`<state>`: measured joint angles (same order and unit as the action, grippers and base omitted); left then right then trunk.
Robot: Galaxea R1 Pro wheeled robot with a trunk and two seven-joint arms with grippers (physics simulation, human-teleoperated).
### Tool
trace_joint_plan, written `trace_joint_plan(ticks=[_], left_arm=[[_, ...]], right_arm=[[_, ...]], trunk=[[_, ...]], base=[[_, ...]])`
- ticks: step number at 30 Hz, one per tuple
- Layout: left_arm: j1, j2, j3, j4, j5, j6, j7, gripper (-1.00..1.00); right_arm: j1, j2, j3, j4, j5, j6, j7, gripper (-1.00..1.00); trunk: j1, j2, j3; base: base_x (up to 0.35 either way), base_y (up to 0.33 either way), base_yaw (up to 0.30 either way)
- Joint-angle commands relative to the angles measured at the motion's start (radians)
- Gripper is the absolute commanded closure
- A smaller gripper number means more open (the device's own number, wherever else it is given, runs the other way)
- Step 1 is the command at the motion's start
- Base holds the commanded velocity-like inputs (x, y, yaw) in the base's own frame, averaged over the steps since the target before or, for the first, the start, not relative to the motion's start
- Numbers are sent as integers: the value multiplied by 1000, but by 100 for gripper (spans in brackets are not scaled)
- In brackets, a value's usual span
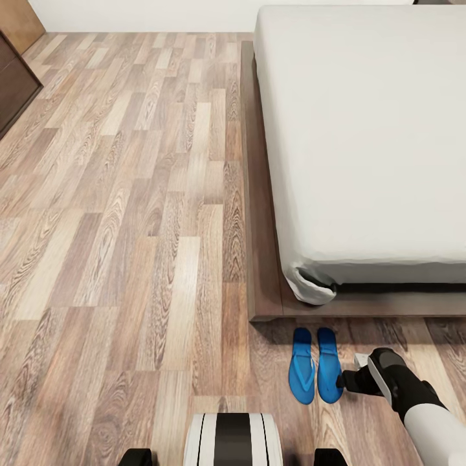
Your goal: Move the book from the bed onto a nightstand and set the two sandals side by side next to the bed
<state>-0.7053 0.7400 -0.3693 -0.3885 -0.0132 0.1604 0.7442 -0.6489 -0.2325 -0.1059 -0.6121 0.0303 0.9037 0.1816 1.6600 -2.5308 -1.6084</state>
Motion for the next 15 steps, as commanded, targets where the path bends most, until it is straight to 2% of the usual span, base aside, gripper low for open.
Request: trace_joint_plan(ticks=[1, 15], left_arm=[[-1, 1, -8, -1, -2, 10, 5, -100], [0, 1, -8, 0, -2, 10, 4, -100]], right_arm=[[0, 0, -3, 0, 4, 4, 4, -100], [0, 0, -3, 4, 3, 6, 3, -100]], trunk=[[0, 0, -1], [0, 0, -1]], base=[[0, 0, 0], [0, 0, 0]])
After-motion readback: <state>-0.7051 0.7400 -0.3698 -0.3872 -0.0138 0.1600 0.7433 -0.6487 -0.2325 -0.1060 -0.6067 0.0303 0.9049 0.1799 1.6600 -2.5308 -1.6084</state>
